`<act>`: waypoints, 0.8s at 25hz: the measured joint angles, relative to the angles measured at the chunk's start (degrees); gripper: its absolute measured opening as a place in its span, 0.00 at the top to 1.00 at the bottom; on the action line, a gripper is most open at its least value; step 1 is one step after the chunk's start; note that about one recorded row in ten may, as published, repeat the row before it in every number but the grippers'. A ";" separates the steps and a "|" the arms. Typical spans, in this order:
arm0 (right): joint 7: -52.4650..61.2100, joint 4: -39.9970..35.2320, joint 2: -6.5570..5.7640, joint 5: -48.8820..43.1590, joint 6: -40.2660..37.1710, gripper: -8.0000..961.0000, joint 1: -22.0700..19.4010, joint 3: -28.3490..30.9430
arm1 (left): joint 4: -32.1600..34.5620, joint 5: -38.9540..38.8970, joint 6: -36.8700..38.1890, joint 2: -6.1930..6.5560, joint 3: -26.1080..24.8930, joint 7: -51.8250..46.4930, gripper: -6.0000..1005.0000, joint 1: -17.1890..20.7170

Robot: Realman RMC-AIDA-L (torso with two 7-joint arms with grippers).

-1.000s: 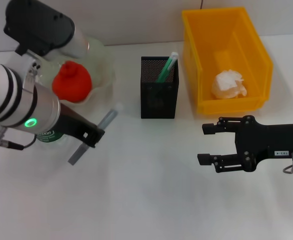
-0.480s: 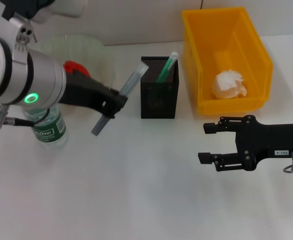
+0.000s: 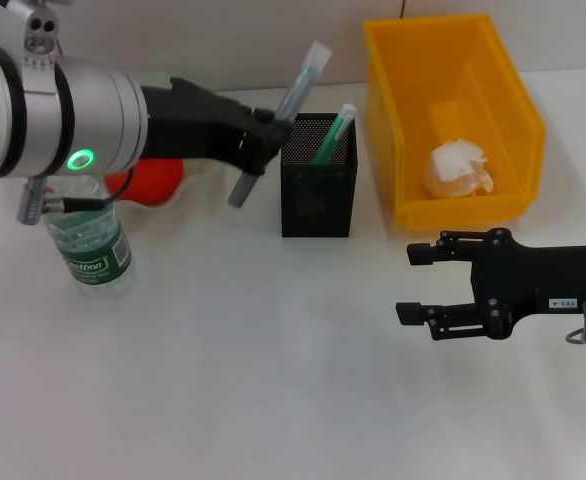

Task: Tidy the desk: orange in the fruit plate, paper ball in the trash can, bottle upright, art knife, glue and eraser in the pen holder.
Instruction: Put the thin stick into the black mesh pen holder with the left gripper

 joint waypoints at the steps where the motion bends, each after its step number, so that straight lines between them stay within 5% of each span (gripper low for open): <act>1: 0.00 0.00 0.00 0.04 0.01 0.20 0.02 0.00 | -0.52 -0.85 -1.51 0.01 0.17 0.74 0.86 0.28; 20: 0.14 0.00 0.16 0.24 0.04 0.20 0.24 -0.06 | -17.67 -19.98 -23.20 -0.08 4.87 22.34 0.86 0.78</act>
